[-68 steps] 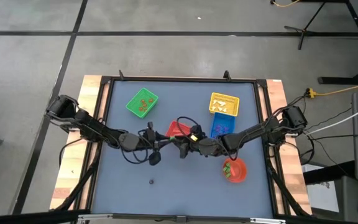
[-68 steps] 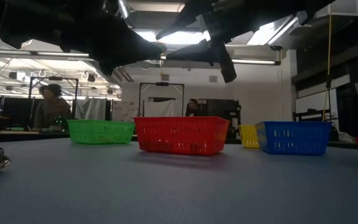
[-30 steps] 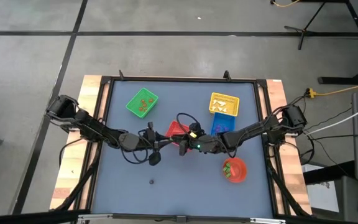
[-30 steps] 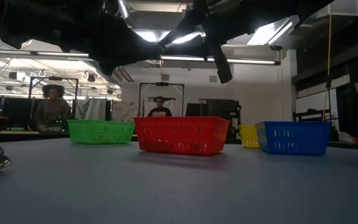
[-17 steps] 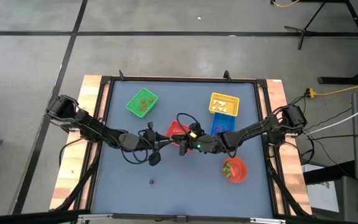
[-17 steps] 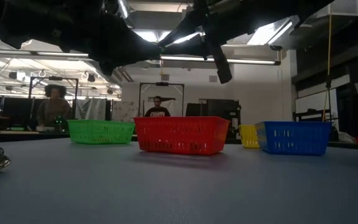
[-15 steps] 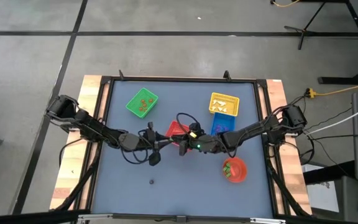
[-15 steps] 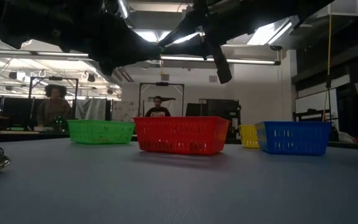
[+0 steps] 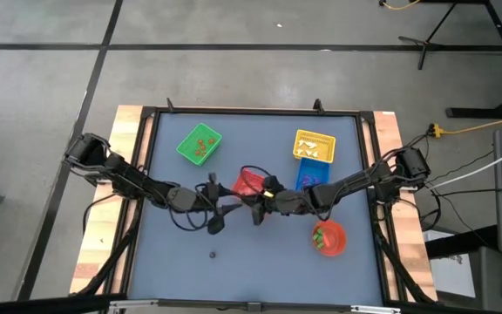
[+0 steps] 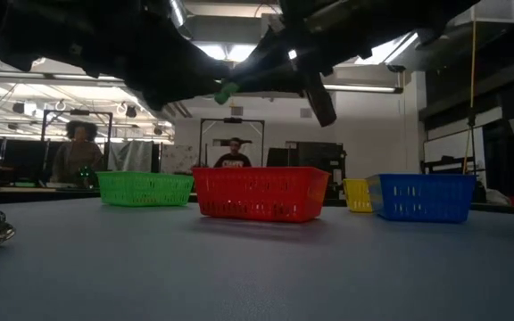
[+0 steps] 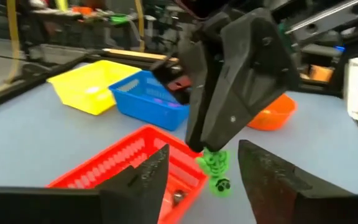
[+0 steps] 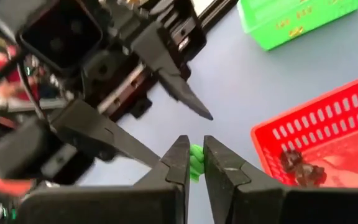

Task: Sort Halloween decoration
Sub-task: Put the green skeleton toy into the orange bin

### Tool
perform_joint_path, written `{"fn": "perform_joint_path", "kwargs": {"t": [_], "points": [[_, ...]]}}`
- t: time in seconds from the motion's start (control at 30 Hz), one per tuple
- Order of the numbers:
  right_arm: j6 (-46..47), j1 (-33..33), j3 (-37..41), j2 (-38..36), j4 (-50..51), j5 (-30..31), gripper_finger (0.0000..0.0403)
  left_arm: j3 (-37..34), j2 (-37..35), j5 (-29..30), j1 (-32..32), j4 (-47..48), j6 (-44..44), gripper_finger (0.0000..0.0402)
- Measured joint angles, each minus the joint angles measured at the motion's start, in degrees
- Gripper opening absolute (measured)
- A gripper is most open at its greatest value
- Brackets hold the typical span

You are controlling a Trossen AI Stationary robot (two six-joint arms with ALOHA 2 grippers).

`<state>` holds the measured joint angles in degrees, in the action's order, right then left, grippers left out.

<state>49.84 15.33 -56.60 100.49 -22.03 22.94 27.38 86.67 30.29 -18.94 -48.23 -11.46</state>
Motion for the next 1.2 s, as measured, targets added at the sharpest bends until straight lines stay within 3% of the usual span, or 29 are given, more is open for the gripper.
{"fn": "perform_joint_path", "kwargs": {"t": [0.3, 0.8, 1.2], "points": [[-6.4, 0.0, 0.0, -2.4, 10.6, -13.9, 0.0033, 0.0, 0.0, -5.9, 0.0, 0.2, -0.1, 0.0195], [-9.7, 0.1, 0.0, -7.7, 36.8, -45.4, 0.0033, 0.0, 0.0, -6.0, -0.4, 2.1, -0.1, 0.0194], [-9.9, 0.1, 0.0, -9.4, 50.4, -60.5, 0.0033, 0.0, 0.0, -6.0, -1.0, 2.7, -0.3, 0.0194]]}}
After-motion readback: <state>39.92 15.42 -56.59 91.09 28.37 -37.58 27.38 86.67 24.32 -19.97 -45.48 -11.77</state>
